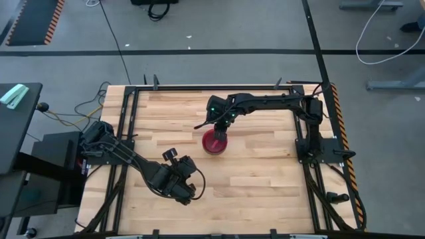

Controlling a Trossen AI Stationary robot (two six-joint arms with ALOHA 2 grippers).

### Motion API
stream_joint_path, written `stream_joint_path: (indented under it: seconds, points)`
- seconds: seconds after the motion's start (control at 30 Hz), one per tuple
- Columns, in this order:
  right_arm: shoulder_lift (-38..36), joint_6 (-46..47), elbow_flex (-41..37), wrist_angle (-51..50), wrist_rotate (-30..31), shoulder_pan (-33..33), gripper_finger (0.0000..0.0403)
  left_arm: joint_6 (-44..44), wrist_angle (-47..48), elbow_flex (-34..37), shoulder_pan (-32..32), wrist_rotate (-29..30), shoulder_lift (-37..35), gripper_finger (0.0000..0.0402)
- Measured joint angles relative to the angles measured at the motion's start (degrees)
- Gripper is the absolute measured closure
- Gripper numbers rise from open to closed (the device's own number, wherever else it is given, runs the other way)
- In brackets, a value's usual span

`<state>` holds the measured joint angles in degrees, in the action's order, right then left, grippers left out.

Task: Nest bowls inside each other
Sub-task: Stack the pink bowl onto the green bowl, then return to Home Position

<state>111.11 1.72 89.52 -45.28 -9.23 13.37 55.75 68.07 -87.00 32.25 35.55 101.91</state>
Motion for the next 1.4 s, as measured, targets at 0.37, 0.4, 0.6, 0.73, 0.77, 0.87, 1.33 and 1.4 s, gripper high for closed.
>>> stream_joint_path:
  seconds: [0.37,0.4,0.6,0.73,0.77,0.87,1.33,1.4]
  points:
    - [-2.0,0.0,0.0,-0.6,0.0,-0.1,0.0341,0.0,-0.1,0.0,0.0,0.0,0.0,0.0372]
    - [-2.4,0.1,0.0,-0.4,0.0,-0.1,0.0341,0.0,-0.2,0.0,0.0,0.0,0.0,0.0373]
    - [-6.6,0.3,0.0,-1.1,0.0,-1.1,0.0341,-0.7,-0.5,0.0,0.0,0.3,0.0,0.0378]
    - [-11.7,0.0,0.0,-1.1,0.0,-2.7,0.0341,-1.1,-0.6,0.0,0.0,0.5,0.0,0.0372]
    - [-13.4,-0.1,0.0,-1.1,0.0,-3.2,0.0341,-1.1,-0.6,0.0,0.0,0.5,0.0,0.0371]
    - [-18.7,-0.2,0.0,-0.7,0.0,-5.3,0.0341,-1.2,-0.7,0.0,0.0,0.6,0.0,0.0367]
    - [-42.6,4.4,0.1,-2.2,1.2,-19.8,0.0341,-4.4,-2.3,0.0,-2.1,5.1,0.0,0.0378]
    - [-44.3,4.6,0.1,-1.9,1.9,-22.4,0.0341,-6.7,-4.2,0.0,-3.2,5.2,0.0,0.0376]
